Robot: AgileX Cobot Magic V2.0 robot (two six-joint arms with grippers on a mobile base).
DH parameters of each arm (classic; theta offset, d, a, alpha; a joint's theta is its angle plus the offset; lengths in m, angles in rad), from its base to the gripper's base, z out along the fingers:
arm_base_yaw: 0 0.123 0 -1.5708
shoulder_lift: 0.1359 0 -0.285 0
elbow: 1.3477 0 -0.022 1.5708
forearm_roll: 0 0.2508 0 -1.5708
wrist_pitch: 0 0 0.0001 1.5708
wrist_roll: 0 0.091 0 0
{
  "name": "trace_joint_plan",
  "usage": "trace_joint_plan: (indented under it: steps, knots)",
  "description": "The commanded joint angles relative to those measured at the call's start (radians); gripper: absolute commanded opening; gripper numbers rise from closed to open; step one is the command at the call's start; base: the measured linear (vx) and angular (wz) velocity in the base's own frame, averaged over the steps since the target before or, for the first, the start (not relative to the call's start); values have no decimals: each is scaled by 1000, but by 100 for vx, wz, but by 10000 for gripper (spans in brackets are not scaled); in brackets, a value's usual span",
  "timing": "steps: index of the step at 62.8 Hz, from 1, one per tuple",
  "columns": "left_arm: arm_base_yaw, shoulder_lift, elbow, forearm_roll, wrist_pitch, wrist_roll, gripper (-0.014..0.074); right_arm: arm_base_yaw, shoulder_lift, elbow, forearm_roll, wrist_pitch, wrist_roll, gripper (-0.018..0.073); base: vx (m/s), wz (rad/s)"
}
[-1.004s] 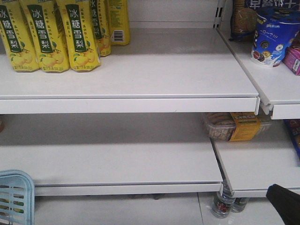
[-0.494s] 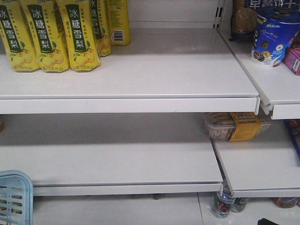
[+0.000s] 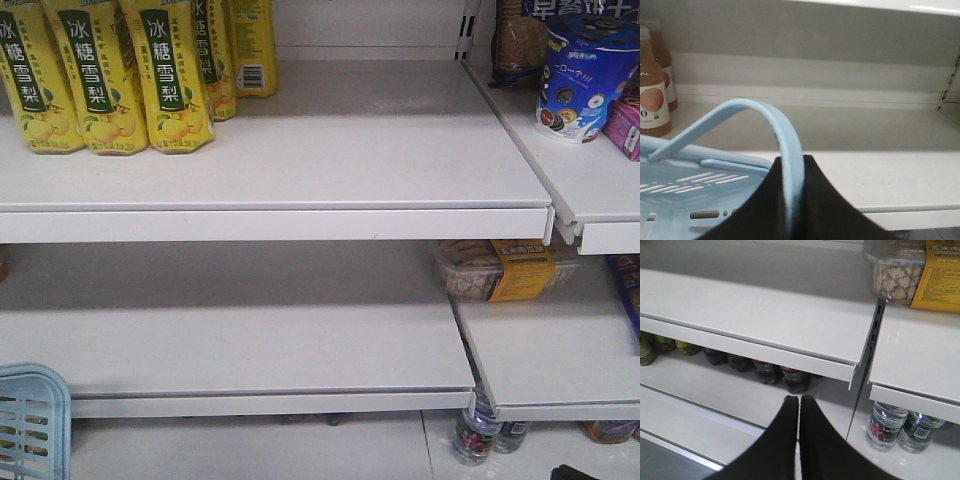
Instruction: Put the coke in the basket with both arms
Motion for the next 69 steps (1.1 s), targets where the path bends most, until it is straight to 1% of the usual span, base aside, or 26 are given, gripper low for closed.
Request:
trace_joint_plan:
  steps: [1, 5, 8, 12, 13, 17, 20, 22, 27, 28, 31, 33, 38, 41, 46, 52, 57, 65, 69]
  knots:
    - [-1, -21, -2, 25, -150, 18, -6, -2, -21, 11, -48, -82, 2, -5, 0, 0]
    - [-1, -21, -2, 25, -149, 18, -6, -2, -75, 11, -125, -84, 8, -5, 0, 0]
    - [-1, -21, -2, 25, -149, 18, -6, -2, -122, 11, -202, -80, 25, -5, 0, 0]
    - [-1, -21, -2, 25, -149, 18, -6, -5, -199, 11, -296, -63, 78, -5, 0, 0]
    - [-1, -21, -2, 25, -149, 18, -6, -7, -217, 11, -337, -57, 95, -5, 0, 0]
    - [-1, -21, -2, 25, -149, 18, -6, -28, -287, 11, -430, -24, 198, -5, 0, 0]
    - [-1, -21, -2, 25, -149, 18, -6, -50, -314, 11, -488, -43, 287, -5, 0, 0]
    - [-1, -20, -3, 25, -146, 18, -6, -66, -309, 12, -537, -52, 390, -5, 0, 0]
    - [-1, -21, -3, 25, -146, 18, -6, -112, -309, 12, -653, -58, 560, -5, 0, 0]
    - [-1, -21, -3, 25, -146, 18, -6, -123, -309, 12, -685, -61, 610, -5, 0, 0]
    - [-1, -21, -3, 25, -146, 18, -6, -144, -309, 12, -769, -69, 712, -5, 0, 0]
    - [-1, -20, -4, 25, -146, 18, -6, -154, -309, 12, -815, -79, 766, -5, 0, 0]
    - [-1, -20, -6, 25, -144, 18, -6, -158, -309, 12, -926, -129, 862, -5, 0, 0]
    - [-1, -20, -6, 25, -145, 18, -6, -158, -309, 12, -972, -168, 895, -5, 0, 0]
    - [-1, -20, -6, 25, -145, 18, -6, -158, -309, 12, -1010, -241, 914, -5, 0, 0]
    - [-1, -20, -6, 25, -145, 18, -6, -158, -309, 12, -1004, -297, 914, -5, 0, 0]
    - [-1, -20, -6, 25, -145, 18, -6, -158, -309, 12, -979, -319, 913, -5, 0, 0]
    - [-1, -20, -6, 25, -145, 18, -6, -158, -309, 12, -902, -350, 911, -5, 0, 0]
    - [-1, -20, -6, 25, -145, 18, -6, -158, -309, 12, -879, -356, 911, -5, 0, 0]
